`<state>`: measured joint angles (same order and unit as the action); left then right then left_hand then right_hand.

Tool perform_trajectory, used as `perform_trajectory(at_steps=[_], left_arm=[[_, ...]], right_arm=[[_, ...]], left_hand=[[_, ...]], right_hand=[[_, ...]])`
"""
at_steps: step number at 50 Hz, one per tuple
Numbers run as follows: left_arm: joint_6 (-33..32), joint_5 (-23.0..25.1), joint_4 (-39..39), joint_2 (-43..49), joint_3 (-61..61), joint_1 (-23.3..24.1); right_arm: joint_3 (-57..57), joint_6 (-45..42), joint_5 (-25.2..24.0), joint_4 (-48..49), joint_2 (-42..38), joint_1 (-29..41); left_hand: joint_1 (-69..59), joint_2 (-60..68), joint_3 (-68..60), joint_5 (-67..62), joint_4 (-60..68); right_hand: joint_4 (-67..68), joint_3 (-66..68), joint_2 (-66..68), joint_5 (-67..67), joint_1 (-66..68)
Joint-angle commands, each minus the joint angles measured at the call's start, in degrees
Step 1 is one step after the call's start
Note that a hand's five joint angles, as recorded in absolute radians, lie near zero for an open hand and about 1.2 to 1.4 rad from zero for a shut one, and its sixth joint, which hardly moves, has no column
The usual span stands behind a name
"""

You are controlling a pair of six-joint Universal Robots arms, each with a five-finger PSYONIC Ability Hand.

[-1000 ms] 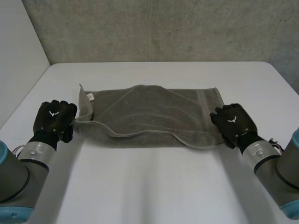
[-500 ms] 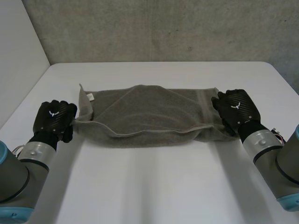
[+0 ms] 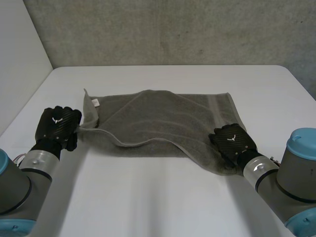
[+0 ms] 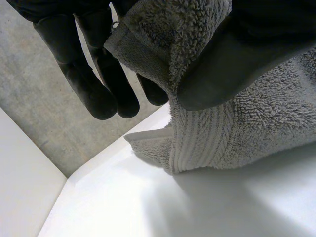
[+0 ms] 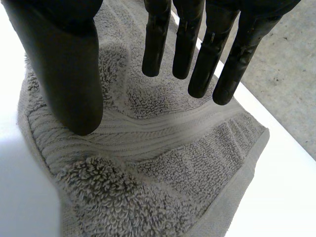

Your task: Fold the towel.

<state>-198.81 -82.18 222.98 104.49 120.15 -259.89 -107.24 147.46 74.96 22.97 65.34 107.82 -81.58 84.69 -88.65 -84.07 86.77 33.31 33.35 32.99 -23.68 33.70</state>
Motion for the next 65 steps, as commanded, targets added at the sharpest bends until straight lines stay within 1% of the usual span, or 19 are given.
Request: perform_trajectory(at_steps=[1, 11, 20, 29, 36, 38, 39, 41, 42, 44, 46, 50, 51, 52, 53, 60, 62, 63, 65], left_arm=[[0.0, 0.0, 0.0, 0.0, 0.0, 0.0], [0.0, 0.0, 0.0, -0.1, 0.0, 0.0], [0.0, 0.0, 0.0, 0.0, 0.0, 0.0], [0.0, 0.0, 0.0, -0.1, -0.1, -0.1], [0.0, 0.0, 0.0, 0.0, -0.2, -0.1], [0.0, 0.0, 0.0, 0.0, -0.2, -0.2], [0.0, 0.0, 0.0, 0.0, -0.2, -0.2], [0.0, 0.0, 0.0, 0.0, -0.2, -0.2], [0.0, 0.0, 0.0, 0.0, -0.2, -0.2], [0.0, 0.0, 0.0, -0.1, -0.2, -0.3], [0.0, 0.0, 0.0, -0.1, -0.2, -0.4], [0.0, 0.0, 0.0, -0.1, -0.2, -0.4], [0.0, 0.0, 0.1, -0.1, -0.2, -0.4], [0.0, 0.0, 0.2, -0.1, -0.2, -0.4], [0.0, 0.0, 0.2, -0.1, -0.2, -0.4], [-0.1, -0.1, 0.7, -1.1, 0.1, -0.5], [-0.1, -0.1, 0.6, -2.1, 0.3, -0.5], [-0.1, -0.1, 0.6, -3.3, 0.8, -0.5], [0.0, -0.2, 0.6, -5.0, 1.2, -0.5]], right_arm=[[-0.2, 0.3, 0.1, -2.0, 2.2, 0.0], [1.3, 0.2, 0.2, -10.5, 2.8, -0.2], [2.2, 0.3, 1.1, -10.9, 1.9, -0.7], [3.7, 0.1, 5.5, -11.3, 1.8, -0.9], [4.5, -0.2, 5.7, -11.9, 0.9, -1.0], [4.8, -0.2, 5.7, -13.0, 0.3, -1.4], [4.8, -0.2, 5.7, -13.0, 0.3, -1.4], [5.5, -0.2, 5.7, -14.3, -1.1, -1.4], [5.5, -0.2, 5.7, -14.3, -1.1, -1.4], [5.9, -0.3, 5.9, -15.1, -1.8, -1.4], [6.6, -0.5, 6.8, -16.5, -2.6, -1.4], [7.0, -0.6, 7.9, -17.0, -2.8, -1.6], [7.0, -0.6, 8.2, -17.0, -2.7, -1.6], [7.0, -0.6, 8.2, -17.0, -2.7, -1.6], [7.0, -0.6, 8.3, -17.0, -2.6, -1.9], [7.4, -0.6, 8.0, -17.2, 1.3, -3.0], [7.5, -0.7, 7.9, -18.0, 5.0, -4.0], [7.5, -0.7, 7.9, -18.0, 5.0, -4.0], [7.9, -0.4, 7.5, -19.4, 8.3, -4.9]], left_hand=[[1.6, -4.7, 8.6, 14.1, -6.8], [1.6, -4.7, 8.6, 14.1, -6.8], [1.6, -4.7, 8.6, 14.1, -6.8], [1.6, -4.7, 8.6, 14.1, -6.8], [1.6, -4.7, 8.6, 14.1, -6.8], [1.6, -4.7, 8.6, 14.1, -6.8], [1.6, -4.7, 8.6, 14.1, -6.8], [1.6, -4.7, 8.6, 14.1, -6.8], [1.6, -4.7, 8.6, 14.1, -6.8], [1.6, -4.7, 8.6, 14.1, -6.8], [1.6, -4.7, 8.6, 14.1, -6.8], [1.6, -4.7, 8.6, 14.1, -6.8], [1.6, -4.7, 8.6, 14.1, -6.8], [1.6, -4.7, 8.6, 14.1, -6.8], [1.6, -4.7, 8.6, 14.1, -6.8], [1.6, -4.7, 8.6, 14.1, -6.8], [1.6, -4.7, 8.6, 14.1, -6.8], [1.6, -4.7, 8.6, 14.1, -6.8], [1.6, -4.7, 8.6, 14.1, -6.8]], right_hand=[[-1.2, -1.2, -0.9, 1.6, -1.6], [-2.5, -2.6, -2.2, 2.9, -2.9], [-1.7, -1.7, -1.4, 2.1, -2.1], [-1.0, -1.1, -0.7, 1.4, -1.4], [1.3, 1.3, 1.7, -1.0, 0.9], [7.7, 7.6, 8.0, -7.3, 7.3], [7.7, 7.7, 8.0, -7.4, 7.3], [15.6, 15.5, 15.9, -15.2, 15.2], [15.6, 15.6, 15.9, -15.3, 15.2], [20.0, 20.0, 20.3, -19.6, 19.6], [28.9, 28.8, 29.2, -28.5, 28.5], [34.6, 34.6, 35.0, -34.3, 34.2], [38.8, 38.8, 39.1, -38.4, 38.4], [38.8, 38.8, 39.2, -38.5, 38.5], [46.6, 46.6, 46.9, -46.2, 46.2], [46.7, 46.6, 47.0, -46.3, 46.3], [46.7, 46.6, 47.0, -46.3, 46.3], [46.7, 46.6, 47.0, -46.3, 46.3], [46.7, 46.6, 47.0, -46.3, 46.3]])
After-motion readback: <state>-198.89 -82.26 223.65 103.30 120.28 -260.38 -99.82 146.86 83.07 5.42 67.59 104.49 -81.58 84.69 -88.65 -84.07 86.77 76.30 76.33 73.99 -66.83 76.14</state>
